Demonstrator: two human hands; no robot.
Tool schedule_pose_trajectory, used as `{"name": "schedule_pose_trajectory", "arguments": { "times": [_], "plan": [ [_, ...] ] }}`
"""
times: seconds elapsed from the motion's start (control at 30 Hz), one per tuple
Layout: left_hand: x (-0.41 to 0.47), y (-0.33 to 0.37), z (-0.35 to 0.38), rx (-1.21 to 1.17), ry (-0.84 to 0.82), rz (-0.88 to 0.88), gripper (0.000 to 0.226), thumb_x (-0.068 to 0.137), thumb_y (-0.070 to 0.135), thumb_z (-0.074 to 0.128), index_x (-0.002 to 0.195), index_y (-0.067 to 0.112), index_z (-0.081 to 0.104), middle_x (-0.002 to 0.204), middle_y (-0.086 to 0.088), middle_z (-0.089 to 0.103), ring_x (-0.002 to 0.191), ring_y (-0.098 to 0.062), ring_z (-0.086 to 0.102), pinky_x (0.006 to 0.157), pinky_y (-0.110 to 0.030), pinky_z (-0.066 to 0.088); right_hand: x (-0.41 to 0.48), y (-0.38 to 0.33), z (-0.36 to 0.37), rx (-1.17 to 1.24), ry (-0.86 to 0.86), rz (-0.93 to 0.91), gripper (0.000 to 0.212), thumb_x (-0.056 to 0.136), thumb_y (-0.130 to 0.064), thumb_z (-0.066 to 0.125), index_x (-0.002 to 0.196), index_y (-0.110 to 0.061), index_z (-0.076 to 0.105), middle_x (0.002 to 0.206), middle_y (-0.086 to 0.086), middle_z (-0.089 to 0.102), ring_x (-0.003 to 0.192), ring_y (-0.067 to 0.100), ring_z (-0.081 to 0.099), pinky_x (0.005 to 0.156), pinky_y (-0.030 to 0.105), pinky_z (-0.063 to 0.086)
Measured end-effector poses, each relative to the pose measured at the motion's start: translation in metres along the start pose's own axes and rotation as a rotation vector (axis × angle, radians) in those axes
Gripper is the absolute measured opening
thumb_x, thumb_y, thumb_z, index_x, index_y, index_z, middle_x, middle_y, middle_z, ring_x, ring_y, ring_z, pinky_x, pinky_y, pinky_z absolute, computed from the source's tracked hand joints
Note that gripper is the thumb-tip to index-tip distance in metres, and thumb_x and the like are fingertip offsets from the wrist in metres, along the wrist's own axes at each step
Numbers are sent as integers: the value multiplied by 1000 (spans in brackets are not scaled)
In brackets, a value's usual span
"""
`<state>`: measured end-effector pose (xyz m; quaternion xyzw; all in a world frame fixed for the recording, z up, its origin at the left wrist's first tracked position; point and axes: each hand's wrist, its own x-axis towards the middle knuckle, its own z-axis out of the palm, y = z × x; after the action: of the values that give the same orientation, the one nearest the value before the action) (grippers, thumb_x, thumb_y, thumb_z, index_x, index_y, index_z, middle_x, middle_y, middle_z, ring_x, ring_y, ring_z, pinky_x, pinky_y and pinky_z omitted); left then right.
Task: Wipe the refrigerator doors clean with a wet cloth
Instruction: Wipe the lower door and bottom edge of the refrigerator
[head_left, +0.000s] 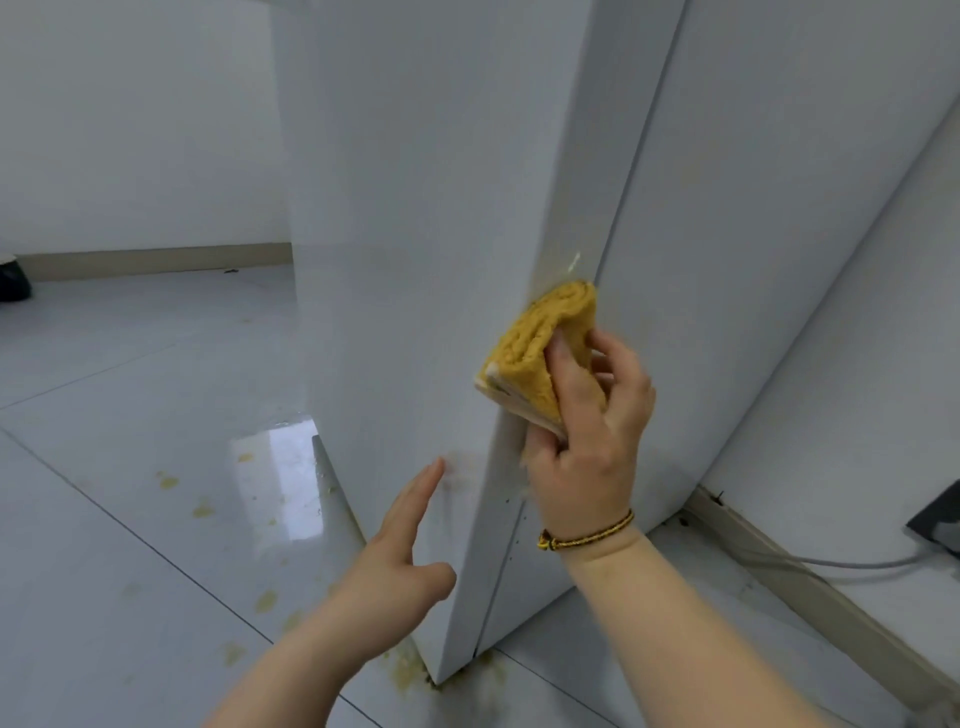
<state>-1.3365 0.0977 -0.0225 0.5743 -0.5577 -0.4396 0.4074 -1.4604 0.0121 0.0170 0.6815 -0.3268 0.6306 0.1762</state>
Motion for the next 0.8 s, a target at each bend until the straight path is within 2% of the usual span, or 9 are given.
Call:
{"name": "schedule_pose_trajectory", "arguments": {
  "times": [0.17, 0.23, 0.3, 0.37, 0.47, 0.57, 0.67, 0.73, 0.8],
  "plan": [
    [4, -11, 1, -30, -51, -2, 81, 81, -9, 37, 110, 64, 17, 140, 26, 22, 122, 9, 24, 76, 0, 34, -75, 11, -8, -58, -199, -23, 54, 72, -1, 41, 122, -22, 44, 116, 7, 38, 95, 22, 40, 88, 19, 35],
    [5, -15, 6, -42, -56, 15, 83, 81, -11, 34, 113, 62, 13, 148, 23, 14, 130, 5, 21, 92, -2, 30, -87, 18, -17, -48, -327, -47, 51, 73, -5, 42, 121, -21, 45, 116, 7, 38, 95, 21, 42, 85, 27, 40],
    [6, -17, 12, -55, -54, 18, 84, 82, -12, 33, 113, 62, 9, 150, 21, 10, 136, 2, 13, 109, -16, 19, -81, 26, -27, -5, -407, -82, 46, 74, -8, 44, 119, -19, 47, 114, 8, 40, 93, 21, 45, 80, 27, 43],
    [7, -19, 14, -43, -63, 29, 86, 81, -12, 33, 111, 64, 7, 150, 22, 6, 138, 3, 7, 113, -22, 12, -64, 30, -33, 26, -384, -104, 43, 75, -7, 44, 116, -19, 49, 112, 6, 43, 90, 20, 46, 78, 21, 42],
    [7, -22, 12, -33, -66, 29, 88, 79, -13, 33, 111, 65, 8, 149, 26, 7, 138, 5, 7, 112, -21, 13, -31, 26, -25, 58, -161, 47, 49, 71, 0, 41, 116, -10, 56, 109, 11, 52, 92, 21, 49, 86, 10, 39],
    [7, -24, 10, -36, -81, 34, 88, 78, -15, 31, 113, 64, 12, 148, 27, 10, 136, 9, 10, 108, -17, 15, -19, 20, -5, 36, 4, 160, 53, 70, 5, 41, 121, -7, 52, 114, 19, 50, 97, 22, 47, 91, 11, 36],
    [6, -30, 10, -48, -98, 45, 82, 74, -4, 37, 117, 63, 15, 145, 35, 8, 136, 11, 9, 114, -21, 13, -57, 15, 8, 14, -28, 231, 52, 74, -1, 40, 124, -13, 41, 120, 8, 35, 101, 22, 42, 94, 11, 32],
    [6, -33, 11, -42, -101, 47, 82, 62, 9, 36, 118, 65, 14, 139, 44, 4, 134, 14, 9, 113, -19, 15, -101, 15, 7, 5, -118, 299, 49, 74, -6, 38, 123, -14, 41, 120, 6, 34, 102, 21, 41, 97, 8, 28],
    [6, -34, 12, -34, -104, 59, 83, 67, 6, 39, 118, 65, 11, 136, 46, 0, 134, 14, 8, 112, -18, 15, -139, 19, -1, 3, -252, 372, 49, 73, -11, 36, 121, -17, 41, 119, 4, 34, 101, 18, 42, 96, 10, 31]
  ]
}}
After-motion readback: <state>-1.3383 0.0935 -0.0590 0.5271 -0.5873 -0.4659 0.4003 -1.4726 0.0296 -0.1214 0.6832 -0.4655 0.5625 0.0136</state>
